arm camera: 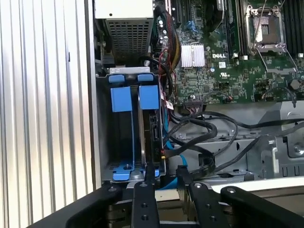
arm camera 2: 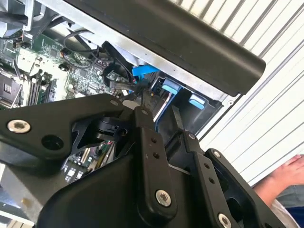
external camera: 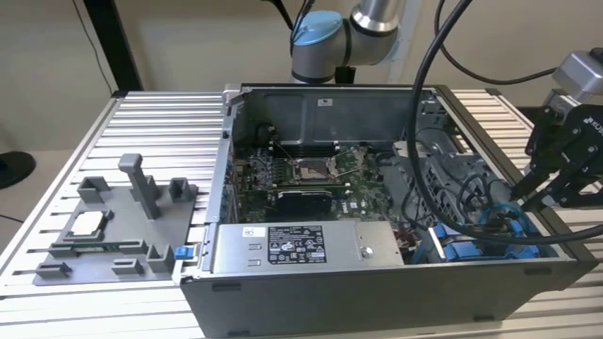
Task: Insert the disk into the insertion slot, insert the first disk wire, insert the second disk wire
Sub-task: 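Insert the second disk wire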
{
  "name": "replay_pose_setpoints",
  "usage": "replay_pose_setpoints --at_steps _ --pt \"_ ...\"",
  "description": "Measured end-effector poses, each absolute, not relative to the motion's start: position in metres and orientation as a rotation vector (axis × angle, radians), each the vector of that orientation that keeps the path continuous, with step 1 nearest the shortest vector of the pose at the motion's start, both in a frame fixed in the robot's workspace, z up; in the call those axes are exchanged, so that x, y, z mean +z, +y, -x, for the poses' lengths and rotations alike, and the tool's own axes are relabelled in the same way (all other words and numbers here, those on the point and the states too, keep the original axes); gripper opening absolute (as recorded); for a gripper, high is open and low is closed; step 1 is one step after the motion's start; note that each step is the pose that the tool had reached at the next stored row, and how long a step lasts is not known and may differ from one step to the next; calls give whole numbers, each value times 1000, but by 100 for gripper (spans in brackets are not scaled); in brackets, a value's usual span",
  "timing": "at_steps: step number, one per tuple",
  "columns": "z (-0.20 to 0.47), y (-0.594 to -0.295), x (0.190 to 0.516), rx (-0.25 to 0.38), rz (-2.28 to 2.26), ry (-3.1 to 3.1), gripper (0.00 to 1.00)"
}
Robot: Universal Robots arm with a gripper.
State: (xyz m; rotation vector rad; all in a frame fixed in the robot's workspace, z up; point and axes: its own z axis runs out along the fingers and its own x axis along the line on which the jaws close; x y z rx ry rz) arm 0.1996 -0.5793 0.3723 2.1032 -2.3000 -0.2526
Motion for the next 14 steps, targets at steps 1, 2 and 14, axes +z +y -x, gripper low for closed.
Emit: replay_pose_setpoints --at_steps 1,2,14 --pt "-200 -579 372 -253 -2103 -2300 100" --pt "-200 -579 372 -252 -2104 -2300 100" --pt "-200 -579 372 -250 -2140 -2265 100"
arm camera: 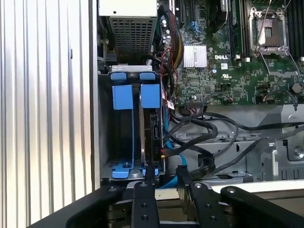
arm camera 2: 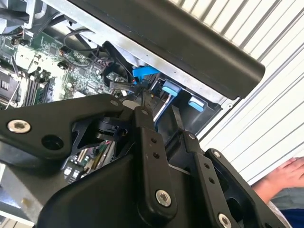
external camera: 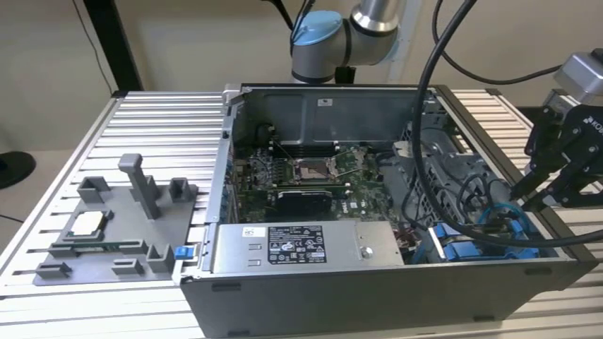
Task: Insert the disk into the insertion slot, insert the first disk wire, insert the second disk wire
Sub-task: 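Insert the second disk wire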
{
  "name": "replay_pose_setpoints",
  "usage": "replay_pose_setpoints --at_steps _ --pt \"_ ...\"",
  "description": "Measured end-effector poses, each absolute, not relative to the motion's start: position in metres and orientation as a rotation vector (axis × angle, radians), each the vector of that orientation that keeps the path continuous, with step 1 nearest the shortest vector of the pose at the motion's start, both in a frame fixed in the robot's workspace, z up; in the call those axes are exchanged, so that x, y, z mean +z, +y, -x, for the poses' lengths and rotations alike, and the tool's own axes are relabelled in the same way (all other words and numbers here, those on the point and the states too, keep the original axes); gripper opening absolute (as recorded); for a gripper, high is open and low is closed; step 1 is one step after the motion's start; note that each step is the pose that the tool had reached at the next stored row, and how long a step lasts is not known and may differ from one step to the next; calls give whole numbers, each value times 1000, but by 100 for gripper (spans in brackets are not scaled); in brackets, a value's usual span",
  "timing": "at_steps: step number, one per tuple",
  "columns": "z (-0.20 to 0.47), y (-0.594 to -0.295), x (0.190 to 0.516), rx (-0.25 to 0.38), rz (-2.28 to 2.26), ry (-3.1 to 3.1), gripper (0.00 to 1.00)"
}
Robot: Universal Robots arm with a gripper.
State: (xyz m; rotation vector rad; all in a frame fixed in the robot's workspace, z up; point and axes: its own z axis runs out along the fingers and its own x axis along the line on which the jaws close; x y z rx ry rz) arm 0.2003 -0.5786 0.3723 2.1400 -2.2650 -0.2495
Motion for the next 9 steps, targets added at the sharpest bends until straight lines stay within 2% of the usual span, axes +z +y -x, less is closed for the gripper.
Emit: replay_pose_setpoints --at_steps 9 --pt "-200 -578 372 -245 -2146 -2268 100"
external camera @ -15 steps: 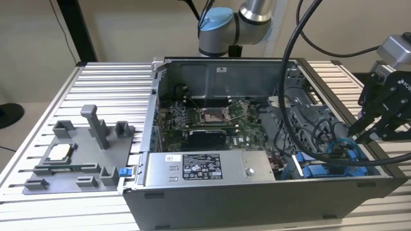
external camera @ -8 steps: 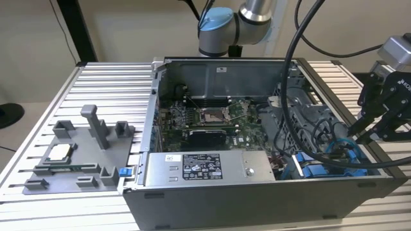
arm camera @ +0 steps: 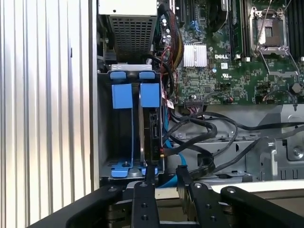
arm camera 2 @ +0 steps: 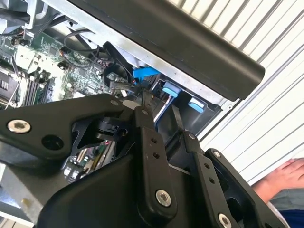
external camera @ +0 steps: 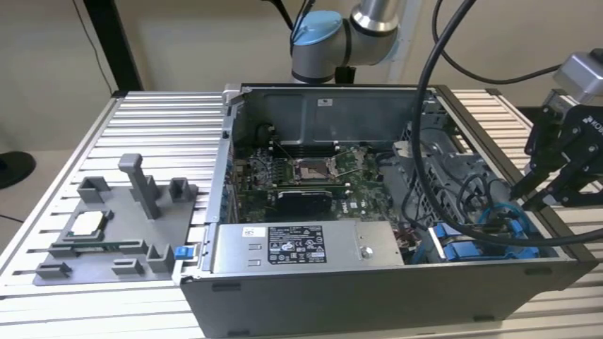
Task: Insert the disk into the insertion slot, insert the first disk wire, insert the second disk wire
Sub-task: 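Insert the second disk wire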
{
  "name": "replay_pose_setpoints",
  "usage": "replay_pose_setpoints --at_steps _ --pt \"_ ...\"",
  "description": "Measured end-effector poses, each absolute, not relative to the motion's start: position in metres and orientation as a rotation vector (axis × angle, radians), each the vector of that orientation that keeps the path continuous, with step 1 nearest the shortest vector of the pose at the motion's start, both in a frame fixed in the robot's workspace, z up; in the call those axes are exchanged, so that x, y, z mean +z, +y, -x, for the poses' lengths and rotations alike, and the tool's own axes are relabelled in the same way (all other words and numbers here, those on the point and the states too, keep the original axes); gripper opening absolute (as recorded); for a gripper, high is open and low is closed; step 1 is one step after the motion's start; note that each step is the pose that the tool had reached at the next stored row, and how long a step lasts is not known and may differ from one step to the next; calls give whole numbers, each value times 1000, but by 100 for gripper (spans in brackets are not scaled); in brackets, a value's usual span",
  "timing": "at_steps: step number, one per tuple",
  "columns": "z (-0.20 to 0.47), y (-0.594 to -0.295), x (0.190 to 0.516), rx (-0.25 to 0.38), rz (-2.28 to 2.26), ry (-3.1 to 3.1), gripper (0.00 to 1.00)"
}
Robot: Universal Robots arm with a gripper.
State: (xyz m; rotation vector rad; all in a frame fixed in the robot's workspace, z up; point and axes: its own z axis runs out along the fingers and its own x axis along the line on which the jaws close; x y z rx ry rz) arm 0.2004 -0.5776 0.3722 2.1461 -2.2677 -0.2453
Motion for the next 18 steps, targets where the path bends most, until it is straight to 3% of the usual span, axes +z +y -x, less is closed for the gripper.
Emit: replay_pose_setpoints --at_steps 18 --pt "-200 -574 373 -265 -2171 -2274 100"
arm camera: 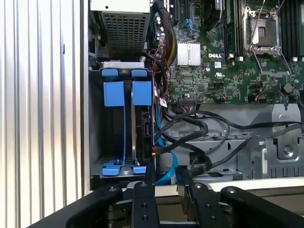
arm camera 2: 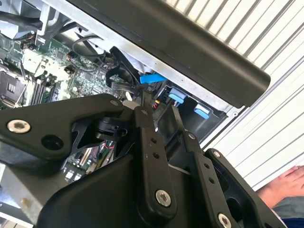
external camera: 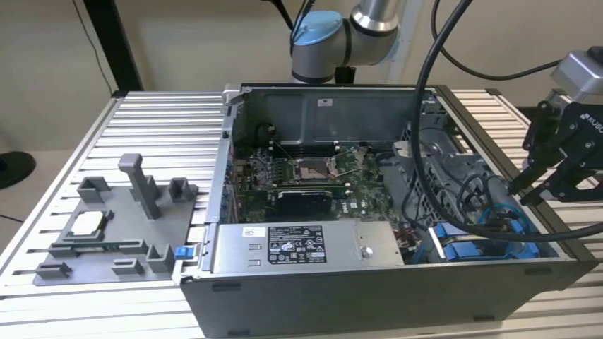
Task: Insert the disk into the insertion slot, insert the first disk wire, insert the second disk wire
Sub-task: 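Insert the second disk wire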
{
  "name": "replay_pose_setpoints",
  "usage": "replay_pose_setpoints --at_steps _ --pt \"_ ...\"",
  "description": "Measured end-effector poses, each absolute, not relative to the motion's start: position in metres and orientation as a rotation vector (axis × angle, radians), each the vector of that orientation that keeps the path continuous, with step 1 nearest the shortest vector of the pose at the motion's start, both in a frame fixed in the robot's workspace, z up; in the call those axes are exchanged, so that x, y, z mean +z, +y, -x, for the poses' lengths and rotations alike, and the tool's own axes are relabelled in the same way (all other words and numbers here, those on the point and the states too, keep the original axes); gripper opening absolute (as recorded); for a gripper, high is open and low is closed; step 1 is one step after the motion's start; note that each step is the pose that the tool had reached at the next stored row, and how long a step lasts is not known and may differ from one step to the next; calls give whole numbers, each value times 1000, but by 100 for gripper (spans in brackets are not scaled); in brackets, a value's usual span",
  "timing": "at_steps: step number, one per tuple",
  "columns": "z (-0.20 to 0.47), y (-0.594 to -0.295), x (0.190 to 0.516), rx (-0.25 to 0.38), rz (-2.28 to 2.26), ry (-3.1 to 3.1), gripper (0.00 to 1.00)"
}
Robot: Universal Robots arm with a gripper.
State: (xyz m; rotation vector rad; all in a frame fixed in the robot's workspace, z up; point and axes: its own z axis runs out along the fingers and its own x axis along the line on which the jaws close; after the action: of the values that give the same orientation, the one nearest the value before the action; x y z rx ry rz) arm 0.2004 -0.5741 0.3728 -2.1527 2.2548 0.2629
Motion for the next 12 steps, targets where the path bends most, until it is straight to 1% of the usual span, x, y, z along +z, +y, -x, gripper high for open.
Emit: replay_pose_setpoints --at_steps 4,8,12 --pt "-200 -574 372 267 2152 2251 100" --pt "-200 -574 381 270 2152 2248 100" --pt "-200 -574 379 272 2151 2246 100"
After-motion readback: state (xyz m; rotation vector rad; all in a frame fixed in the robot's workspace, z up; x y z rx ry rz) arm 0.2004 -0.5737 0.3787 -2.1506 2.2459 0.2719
